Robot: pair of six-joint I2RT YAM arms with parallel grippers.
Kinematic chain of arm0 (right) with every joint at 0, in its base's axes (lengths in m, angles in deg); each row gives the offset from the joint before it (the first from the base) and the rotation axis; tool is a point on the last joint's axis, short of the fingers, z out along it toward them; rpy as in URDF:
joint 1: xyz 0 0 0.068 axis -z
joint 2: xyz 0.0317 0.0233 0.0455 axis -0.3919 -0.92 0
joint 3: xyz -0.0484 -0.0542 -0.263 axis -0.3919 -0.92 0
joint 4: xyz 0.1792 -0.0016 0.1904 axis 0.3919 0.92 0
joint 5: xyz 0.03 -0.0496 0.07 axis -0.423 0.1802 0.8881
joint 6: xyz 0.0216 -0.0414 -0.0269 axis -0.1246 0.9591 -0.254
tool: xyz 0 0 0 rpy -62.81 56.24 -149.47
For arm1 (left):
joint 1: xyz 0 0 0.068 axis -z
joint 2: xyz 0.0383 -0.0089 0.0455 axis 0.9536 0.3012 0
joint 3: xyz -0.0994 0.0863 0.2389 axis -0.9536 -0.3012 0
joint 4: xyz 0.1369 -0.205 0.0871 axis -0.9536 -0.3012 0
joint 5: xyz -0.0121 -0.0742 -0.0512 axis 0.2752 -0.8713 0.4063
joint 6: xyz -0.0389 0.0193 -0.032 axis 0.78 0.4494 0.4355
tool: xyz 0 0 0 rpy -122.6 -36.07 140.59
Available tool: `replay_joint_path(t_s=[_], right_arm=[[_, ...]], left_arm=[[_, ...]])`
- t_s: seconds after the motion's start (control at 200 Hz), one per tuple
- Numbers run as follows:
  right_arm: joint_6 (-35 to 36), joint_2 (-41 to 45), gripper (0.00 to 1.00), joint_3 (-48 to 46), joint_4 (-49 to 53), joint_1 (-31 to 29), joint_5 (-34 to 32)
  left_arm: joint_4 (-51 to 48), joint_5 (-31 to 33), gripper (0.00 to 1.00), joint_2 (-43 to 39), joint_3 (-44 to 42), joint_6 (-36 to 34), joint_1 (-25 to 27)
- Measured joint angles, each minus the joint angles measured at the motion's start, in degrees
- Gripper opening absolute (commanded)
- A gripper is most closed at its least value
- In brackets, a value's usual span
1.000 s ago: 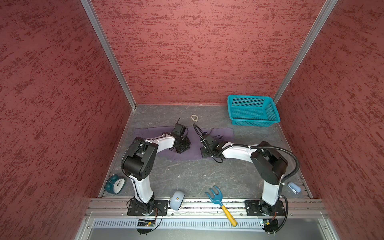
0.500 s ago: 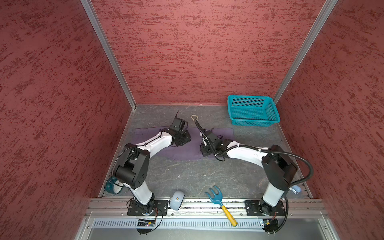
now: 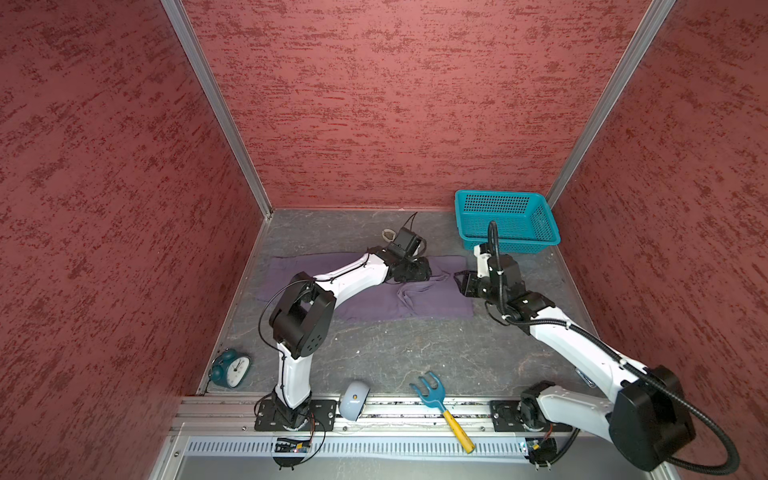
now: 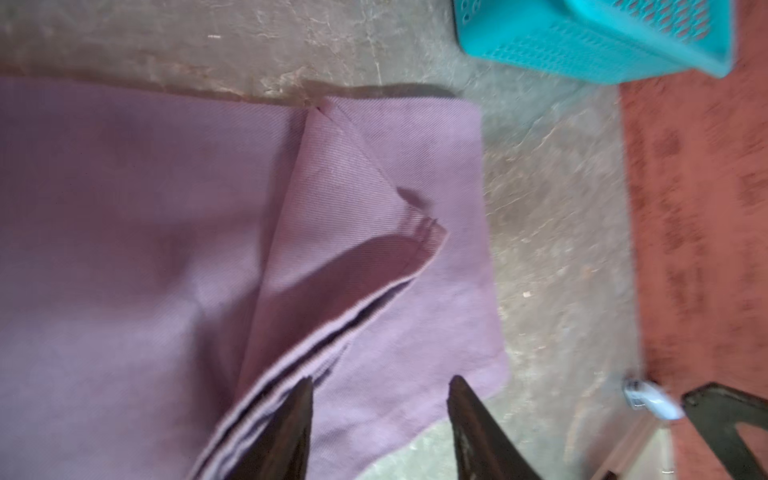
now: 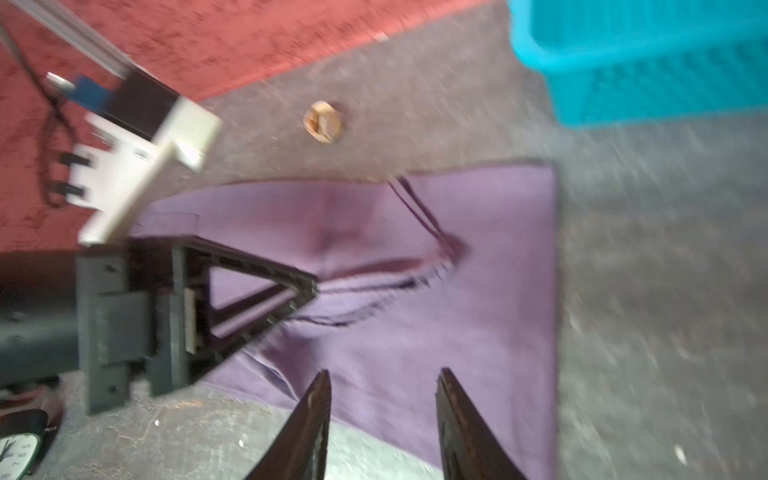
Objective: Fold and stack the trousers
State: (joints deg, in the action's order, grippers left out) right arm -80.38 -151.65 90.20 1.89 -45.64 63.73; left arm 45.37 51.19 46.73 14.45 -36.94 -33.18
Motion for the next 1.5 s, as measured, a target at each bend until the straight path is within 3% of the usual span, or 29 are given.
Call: replay_joint_path(t_s=[0.451, 1.047, 1.082, 1.343, 1.503], right_arm=[[-5.03, -0.28, 0.47, -4.35, -1.31, 6.75, 8.48], [-8.02, -4.90, 0.48, -4.35, -2.60, 9.62, 10.58], [-8.26, -5.09, 0.48, -4.35, -2.78, 9.66, 10.58], [-9.46, -5.09, 0.49, -4.98, -3.72, 9.94, 10.49], [-9.35, -4.94, 0.50, -5.03, -3.02, 10.32, 9.31]], left_arm=[[-11.06, 14.99, 0.65, 9.05, 12.48, -15.23, 6.84], [-14.36, 15.69, 0.61, 13.05, 12.55, -20.61, 6.25], [-14.38, 15.32, 0.59, 13.07, 12.55, -20.59, 6.25], [-14.51, 14.91, 0.03, 15.58, 13.60, -18.36, 5.66], [-12.59, 11.50, 0.00, 13.05, 9.81, -15.02, 2.80]])
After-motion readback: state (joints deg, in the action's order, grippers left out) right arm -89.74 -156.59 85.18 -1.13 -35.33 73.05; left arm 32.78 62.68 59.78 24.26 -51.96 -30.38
